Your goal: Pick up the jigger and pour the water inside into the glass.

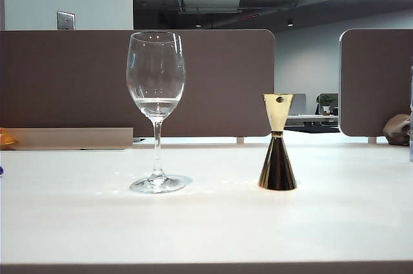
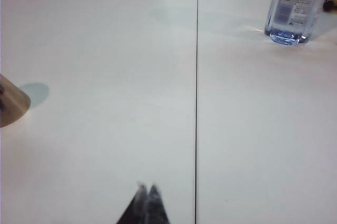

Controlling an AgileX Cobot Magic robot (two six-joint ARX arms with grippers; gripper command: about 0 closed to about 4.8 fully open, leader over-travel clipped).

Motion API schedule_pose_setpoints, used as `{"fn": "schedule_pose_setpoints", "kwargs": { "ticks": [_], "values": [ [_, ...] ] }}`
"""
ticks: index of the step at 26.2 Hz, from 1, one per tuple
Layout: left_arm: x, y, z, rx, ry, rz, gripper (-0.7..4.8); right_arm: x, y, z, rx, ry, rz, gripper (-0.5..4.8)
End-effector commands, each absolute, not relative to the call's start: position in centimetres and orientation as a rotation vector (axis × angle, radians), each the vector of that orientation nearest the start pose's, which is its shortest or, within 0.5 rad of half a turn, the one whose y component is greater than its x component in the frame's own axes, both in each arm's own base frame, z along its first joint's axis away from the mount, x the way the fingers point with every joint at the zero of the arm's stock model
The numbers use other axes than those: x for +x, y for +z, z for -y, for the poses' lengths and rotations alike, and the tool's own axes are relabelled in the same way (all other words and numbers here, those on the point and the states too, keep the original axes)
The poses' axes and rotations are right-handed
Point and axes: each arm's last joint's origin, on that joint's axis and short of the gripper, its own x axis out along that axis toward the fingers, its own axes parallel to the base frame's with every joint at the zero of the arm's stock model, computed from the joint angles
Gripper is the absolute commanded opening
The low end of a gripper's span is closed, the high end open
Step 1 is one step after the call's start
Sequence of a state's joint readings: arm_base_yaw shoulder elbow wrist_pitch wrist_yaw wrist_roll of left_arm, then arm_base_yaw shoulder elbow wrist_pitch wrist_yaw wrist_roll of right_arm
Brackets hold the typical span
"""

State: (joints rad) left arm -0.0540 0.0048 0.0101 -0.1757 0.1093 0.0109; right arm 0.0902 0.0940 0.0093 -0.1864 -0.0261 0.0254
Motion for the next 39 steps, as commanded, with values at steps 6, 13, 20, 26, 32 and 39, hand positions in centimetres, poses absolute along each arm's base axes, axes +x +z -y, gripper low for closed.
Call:
{"fn": "schedule_pose_setpoints", "kwargs": {
  "ticks": [6, 13, 20, 26, 32, 39],
  "values": [
    [9.6, 14.9, 0.8, 0.013, -0.166, -0.168, -0.05, 9.9, 14.1, -1.0, 0.017, 0.11, -0.275, -0.05],
    [9.6, 14.9, 0.8, 0.013, -0.166, -0.168, -0.05, 9.9, 14.2, -1.0, 0.017, 0.111, -0.275, -0.05],
    [9.6, 14.9, 0.8, 0.013, -0.166, -0.168, -0.05, 9.8, 14.4, -1.5, 0.127, 0.286, -0.268, -0.05],
    [9.6, 14.9, 0.8, 0.013, -0.166, -0.168, -0.05, 9.6, 14.6, -2.1, 0.316, 0.468, -0.306, 0.17],
    [9.6, 14.9, 0.8, 0.013, -0.166, -0.168, -0.05, 9.8, 16.5, -2.1, 0.412, 0.515, -0.171, 1.56],
    [9.6, 14.9, 0.8, 0.013, -0.166, -0.168, -0.05, 8.3, 26.9, -1.7, 0.159, 0.435, 0.02, -0.09]
  ]
}}
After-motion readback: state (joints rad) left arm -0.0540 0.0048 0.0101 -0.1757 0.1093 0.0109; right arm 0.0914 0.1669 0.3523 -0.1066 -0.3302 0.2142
